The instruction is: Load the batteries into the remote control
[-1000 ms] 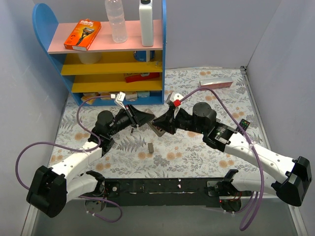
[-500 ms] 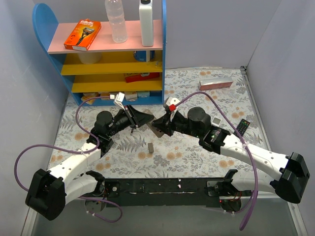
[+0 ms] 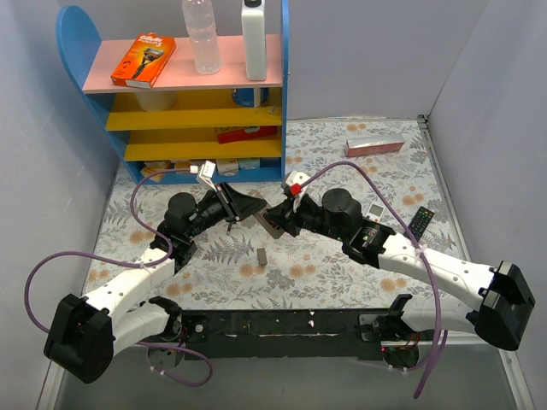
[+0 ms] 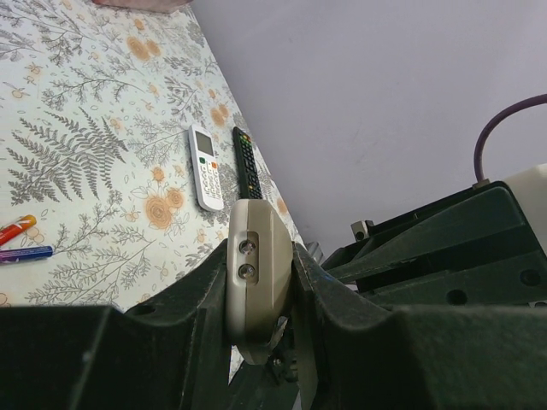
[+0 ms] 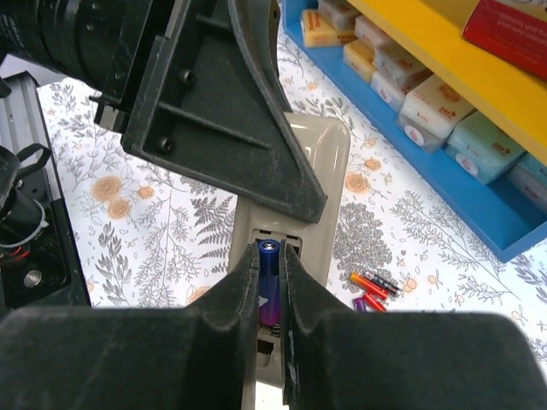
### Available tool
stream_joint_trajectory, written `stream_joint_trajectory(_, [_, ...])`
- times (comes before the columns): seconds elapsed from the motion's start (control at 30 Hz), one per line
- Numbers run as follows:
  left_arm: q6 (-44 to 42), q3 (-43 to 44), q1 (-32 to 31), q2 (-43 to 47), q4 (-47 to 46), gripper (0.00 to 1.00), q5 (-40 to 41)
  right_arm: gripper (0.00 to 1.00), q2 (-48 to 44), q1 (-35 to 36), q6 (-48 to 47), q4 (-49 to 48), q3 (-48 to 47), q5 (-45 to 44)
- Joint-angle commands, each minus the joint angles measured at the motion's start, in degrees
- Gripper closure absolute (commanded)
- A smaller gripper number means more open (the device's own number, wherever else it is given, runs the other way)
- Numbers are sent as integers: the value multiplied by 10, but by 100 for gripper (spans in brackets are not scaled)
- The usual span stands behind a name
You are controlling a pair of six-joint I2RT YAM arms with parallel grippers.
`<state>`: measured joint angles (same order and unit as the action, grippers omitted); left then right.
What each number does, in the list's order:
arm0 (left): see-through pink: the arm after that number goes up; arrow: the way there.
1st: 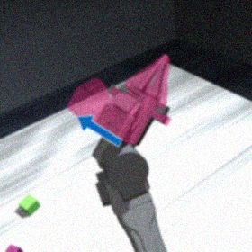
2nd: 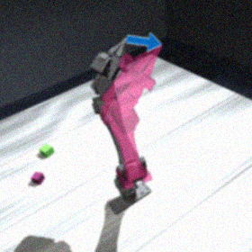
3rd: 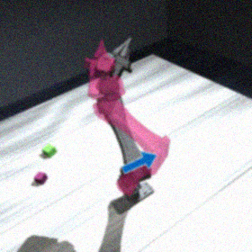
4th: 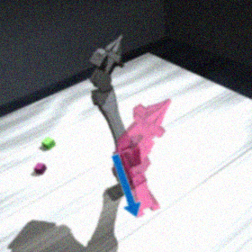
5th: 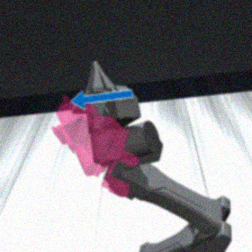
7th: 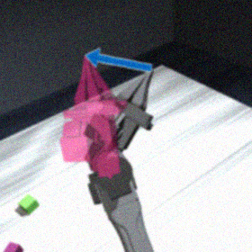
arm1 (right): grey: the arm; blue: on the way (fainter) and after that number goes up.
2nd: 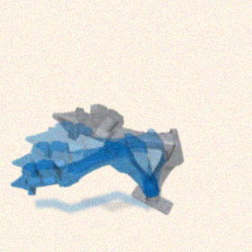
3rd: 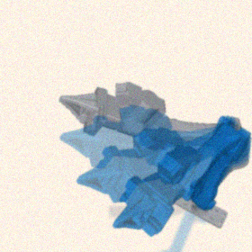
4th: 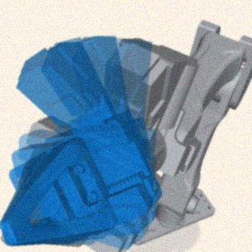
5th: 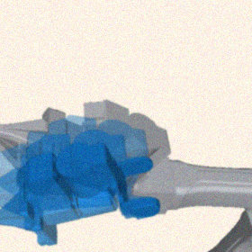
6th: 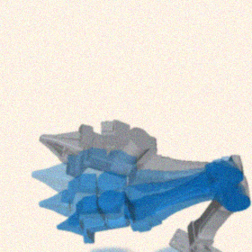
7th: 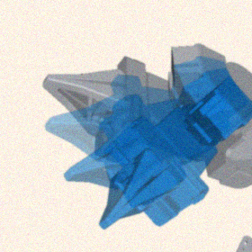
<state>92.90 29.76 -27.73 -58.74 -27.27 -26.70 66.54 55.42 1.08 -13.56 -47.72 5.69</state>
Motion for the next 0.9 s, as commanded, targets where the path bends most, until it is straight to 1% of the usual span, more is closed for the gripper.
stream_joint_trajectory(0.0, [4, 25, -1, 23, 2, 100, 8, 99, -7, 3, -9, -26, 14, -16])
stream_joint_trajectory(0.03, [3, 25, -2, 23, 5, 100, 9, 99, -7, 3, -25, -23, 13, -16])
stream_joint_trajectory(0.5, [-6, 34, -7, 19, 46, 100, -2, 99, 2, 3, -47, -7, 3, -30])
stream_joint_trajectory(0.87, [-21, 64, -8, 14, 82, 100, 0, 98, 22, 3, -42, 2, 18, -35])
